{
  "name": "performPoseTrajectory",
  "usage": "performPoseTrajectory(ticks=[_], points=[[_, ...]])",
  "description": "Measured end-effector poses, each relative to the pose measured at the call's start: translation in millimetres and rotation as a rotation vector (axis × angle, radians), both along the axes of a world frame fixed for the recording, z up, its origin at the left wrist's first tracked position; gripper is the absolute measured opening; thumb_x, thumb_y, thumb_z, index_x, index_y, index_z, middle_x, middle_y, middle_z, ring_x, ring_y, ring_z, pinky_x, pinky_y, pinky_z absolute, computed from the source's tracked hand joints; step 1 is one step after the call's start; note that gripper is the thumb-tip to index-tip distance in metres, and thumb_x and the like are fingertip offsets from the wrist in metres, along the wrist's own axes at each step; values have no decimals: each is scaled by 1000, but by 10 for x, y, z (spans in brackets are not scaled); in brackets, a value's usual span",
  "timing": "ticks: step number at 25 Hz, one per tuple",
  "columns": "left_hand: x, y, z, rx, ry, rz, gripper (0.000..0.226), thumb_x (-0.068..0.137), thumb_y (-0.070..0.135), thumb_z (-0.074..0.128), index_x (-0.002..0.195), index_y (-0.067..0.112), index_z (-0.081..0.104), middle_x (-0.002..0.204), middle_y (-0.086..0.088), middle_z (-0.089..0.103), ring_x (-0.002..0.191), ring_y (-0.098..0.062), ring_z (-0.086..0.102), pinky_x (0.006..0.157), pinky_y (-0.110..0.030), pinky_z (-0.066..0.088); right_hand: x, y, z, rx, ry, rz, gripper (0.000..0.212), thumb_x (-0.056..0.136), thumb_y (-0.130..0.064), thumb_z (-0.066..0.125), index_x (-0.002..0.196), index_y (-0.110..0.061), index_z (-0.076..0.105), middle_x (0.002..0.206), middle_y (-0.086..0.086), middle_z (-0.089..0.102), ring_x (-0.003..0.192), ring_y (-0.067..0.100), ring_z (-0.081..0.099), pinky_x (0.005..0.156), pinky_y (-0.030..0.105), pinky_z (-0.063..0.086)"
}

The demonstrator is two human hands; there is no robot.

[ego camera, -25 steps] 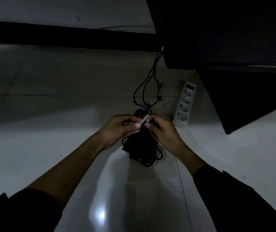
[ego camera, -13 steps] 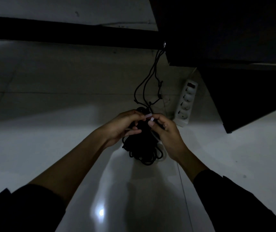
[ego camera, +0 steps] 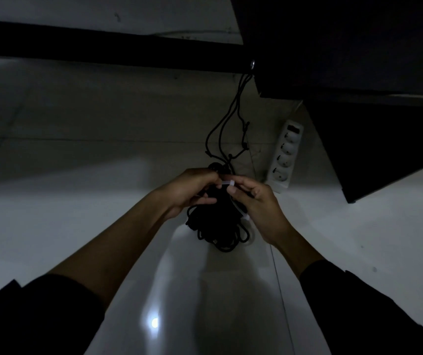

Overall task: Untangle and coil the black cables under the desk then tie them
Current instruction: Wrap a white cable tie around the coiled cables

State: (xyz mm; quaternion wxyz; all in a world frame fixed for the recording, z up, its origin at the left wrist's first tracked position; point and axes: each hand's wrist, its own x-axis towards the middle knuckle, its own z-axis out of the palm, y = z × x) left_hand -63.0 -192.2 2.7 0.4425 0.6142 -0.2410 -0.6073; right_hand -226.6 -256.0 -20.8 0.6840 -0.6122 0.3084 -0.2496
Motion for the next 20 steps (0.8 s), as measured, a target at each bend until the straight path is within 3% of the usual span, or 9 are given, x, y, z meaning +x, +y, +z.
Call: performPoseTrajectory(ticks=[6,8,10,14,20], points=[[4,-3,-28,-10,17,-25,15,89,18,62,100,13,71,105,-2,65,99,-11,61,73,-17,56,41,27,-3,-62,52,-15,23,91,-2,60,108,-16,63,112,9,67,108,21,64,97,39,50],[5,3,-37,-3,66,-2,15,91,18,57,96,12,70,97,-1,62,91,-10,59,74,-18,56,45,34,-8,-33,50,-51,18,89,-3,63,103,-14,59,107,10,67,104,21,64,95,42,51],[16,17,-45,-5,116,18,18,93,12,52,88,13,69,92,-4,59,83,-11,56,74,-19,57,45,34,-11,-53,67,-56,15,88,-5,65,97,-15,59,105,8,68,103,20,64,94,41,51],[5,28,-62,-34,121,21,27,94,4,49,78,14,69,98,-1,69,96,-11,63,72,-17,57,35,38,2,-70,62,-50,12,88,-6,65,93,-15,61,109,8,68,105,20,64,94,38,51],[-25,36,-54,-58,117,3,22,96,3,47,85,9,65,113,-5,67,106,-11,62,70,-14,56,46,22,15,-81,47,-70,7,88,-2,64,90,-9,65,103,4,71,97,13,66,89,27,52]])
